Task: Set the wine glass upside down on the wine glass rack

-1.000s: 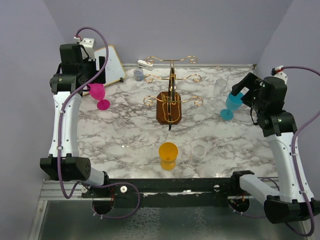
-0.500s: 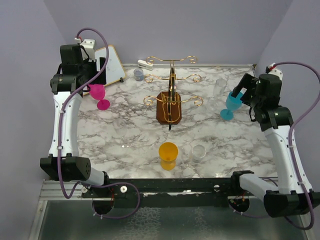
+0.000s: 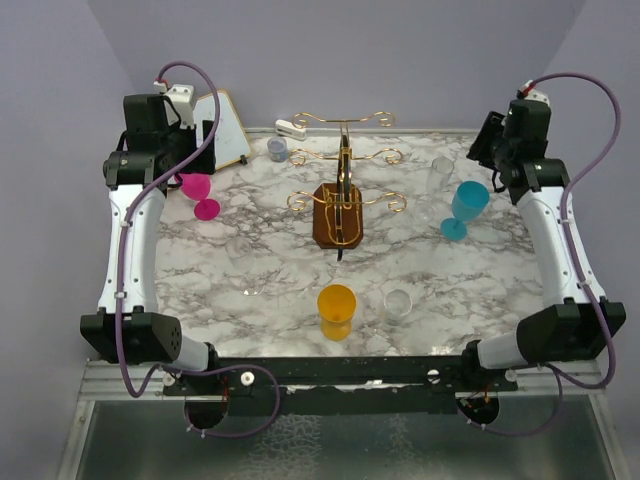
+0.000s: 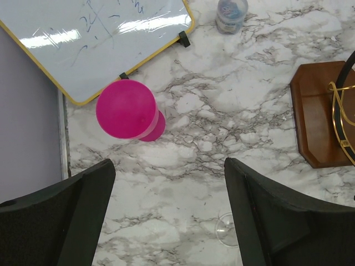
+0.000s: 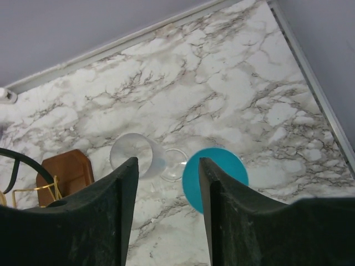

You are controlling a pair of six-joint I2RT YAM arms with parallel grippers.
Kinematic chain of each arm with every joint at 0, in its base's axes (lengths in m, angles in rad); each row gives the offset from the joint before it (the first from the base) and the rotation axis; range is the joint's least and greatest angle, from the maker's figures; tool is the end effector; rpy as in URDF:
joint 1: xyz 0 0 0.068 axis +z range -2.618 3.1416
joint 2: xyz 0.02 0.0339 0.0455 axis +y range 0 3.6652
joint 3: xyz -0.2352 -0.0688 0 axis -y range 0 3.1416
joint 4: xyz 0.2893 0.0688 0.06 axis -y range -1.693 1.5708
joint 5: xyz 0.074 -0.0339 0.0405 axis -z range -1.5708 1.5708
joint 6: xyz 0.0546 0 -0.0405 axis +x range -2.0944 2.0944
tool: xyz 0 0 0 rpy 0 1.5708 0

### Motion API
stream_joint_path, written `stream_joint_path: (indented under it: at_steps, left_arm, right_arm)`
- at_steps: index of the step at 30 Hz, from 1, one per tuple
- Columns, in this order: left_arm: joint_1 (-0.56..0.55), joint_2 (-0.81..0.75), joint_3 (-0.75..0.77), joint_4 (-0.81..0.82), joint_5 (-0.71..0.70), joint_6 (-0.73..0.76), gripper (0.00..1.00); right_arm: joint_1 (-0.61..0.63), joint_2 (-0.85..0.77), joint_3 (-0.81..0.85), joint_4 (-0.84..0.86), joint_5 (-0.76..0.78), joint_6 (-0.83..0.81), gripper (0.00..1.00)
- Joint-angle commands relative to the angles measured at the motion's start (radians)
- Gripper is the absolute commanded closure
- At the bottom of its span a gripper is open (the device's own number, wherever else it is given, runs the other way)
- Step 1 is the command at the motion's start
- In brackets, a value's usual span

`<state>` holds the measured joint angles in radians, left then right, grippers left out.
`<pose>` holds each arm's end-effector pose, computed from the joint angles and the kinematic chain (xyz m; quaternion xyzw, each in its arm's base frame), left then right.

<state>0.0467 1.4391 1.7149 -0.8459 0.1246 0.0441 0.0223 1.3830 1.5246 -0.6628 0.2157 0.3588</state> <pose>0.3590 0.0100 0.4140 0.0287 0.8758 -0.0328 0.4808 0.3646 -0.0036 0.3814 0.1973 0.8392 0.0029 0.5068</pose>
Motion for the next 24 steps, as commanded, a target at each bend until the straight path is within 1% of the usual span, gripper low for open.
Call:
stream_joint_path:
  at_steps: [1, 9, 18, 24]
  left_arm:
    - [0.005, -0.042, -0.006, 0.021, -0.008, 0.010, 0.17]
    - [0.005, -0.064, -0.037, 0.021, -0.023, 0.013, 0.17]
    - [0.005, -0.078, -0.069, 0.021, -0.023, 0.013, 0.17]
    - [0.005, -0.082, -0.080, 0.021, -0.023, 0.013, 0.17]
  right_arm:
    - [-0.001, 0.084, 0.036, 0.057, -0.106, -0.064, 0.54]
    - [-0.001, 0.176, 0.029, 0.091, -0.145, -0.070, 0.58]
    - [-0.002, 0.215, -0.027, 0.127, -0.186, -0.074, 0.56]
    - [-0.001, 0.257, -0.014, 0.118, -0.205, -0.074, 0.56]
